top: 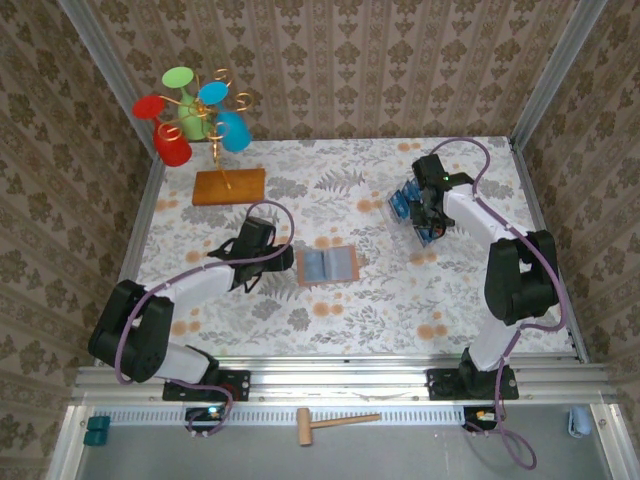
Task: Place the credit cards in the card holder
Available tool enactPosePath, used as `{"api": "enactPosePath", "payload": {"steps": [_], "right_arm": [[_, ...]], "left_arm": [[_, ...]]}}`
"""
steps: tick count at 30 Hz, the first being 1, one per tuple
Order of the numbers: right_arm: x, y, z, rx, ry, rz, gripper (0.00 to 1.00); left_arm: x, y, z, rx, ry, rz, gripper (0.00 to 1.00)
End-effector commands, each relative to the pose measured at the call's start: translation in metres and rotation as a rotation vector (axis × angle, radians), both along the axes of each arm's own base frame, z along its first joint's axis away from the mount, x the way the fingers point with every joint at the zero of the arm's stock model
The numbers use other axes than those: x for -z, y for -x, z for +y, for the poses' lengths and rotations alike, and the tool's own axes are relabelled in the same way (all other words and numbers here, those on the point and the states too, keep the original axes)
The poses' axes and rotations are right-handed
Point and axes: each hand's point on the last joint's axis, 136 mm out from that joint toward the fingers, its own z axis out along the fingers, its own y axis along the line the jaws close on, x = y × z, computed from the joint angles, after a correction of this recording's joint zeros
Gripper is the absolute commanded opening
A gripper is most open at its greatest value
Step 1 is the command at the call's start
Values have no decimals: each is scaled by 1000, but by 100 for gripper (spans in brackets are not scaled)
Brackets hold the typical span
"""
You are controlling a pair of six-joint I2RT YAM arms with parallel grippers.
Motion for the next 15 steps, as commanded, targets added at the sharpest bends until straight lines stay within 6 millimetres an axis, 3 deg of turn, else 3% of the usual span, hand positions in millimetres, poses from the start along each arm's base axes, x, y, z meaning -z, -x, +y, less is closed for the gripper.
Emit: {"api": "enactPosePath", "payload": {"steps": [1, 15], "right_arm": [[9, 4, -5, -6, 20, 27, 26], [4, 4, 4, -37, -43, 29, 11]], "left_arm": [[-4, -5, -3, 7, -15, -9, 69], [-6, -4, -4, 14, -12, -13, 69]]}}
